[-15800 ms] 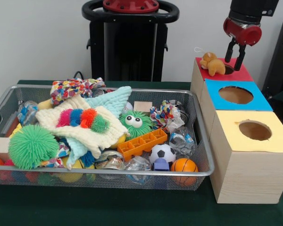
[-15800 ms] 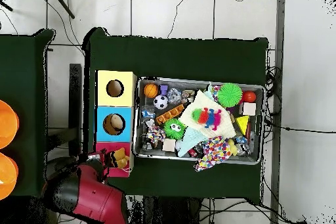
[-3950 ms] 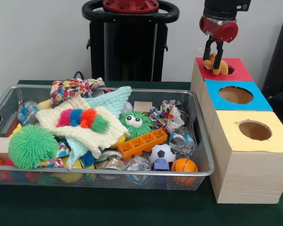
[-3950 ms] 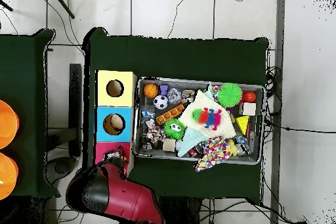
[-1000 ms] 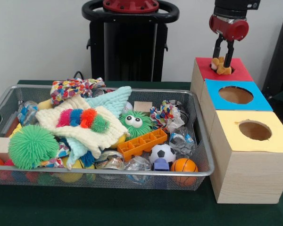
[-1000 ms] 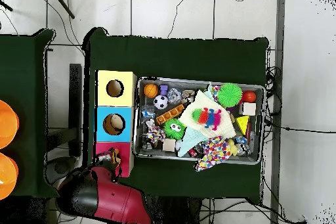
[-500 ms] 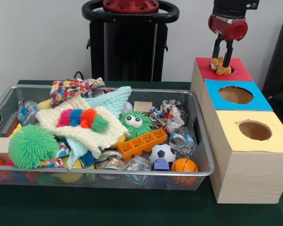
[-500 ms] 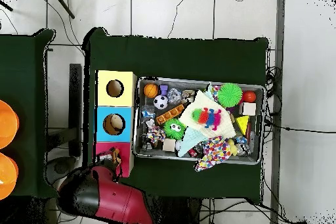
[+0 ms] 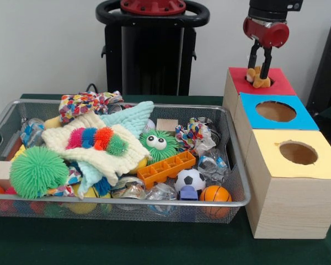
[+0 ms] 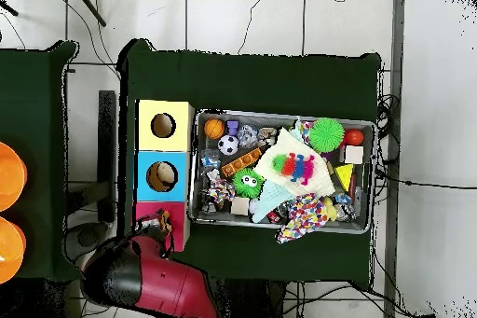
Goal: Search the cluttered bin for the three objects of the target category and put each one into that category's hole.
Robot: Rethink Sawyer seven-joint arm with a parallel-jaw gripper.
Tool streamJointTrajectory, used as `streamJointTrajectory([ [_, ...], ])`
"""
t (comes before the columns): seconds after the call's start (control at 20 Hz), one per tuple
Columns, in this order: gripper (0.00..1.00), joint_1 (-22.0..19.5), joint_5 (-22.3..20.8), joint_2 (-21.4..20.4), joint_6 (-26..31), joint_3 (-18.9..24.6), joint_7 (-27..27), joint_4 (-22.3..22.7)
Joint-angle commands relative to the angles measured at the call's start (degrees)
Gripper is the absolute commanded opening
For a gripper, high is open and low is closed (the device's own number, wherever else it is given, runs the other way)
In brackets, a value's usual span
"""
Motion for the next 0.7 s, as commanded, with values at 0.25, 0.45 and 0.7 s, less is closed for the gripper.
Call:
streamJointTrajectory([
  [0.25, 1.0, -1.2, 2.2, -0.5, 3.5, 2.5, 8.8, 0.8],
  [0.45, 1.0, -1.2, 2.2, -0.7, 3.6, 2.5, 8.7, 1.0],
  [0.7, 1.0, -0.6, 1.8, -1.7, 5.4, 1.3, 8.8, 0.8],
])
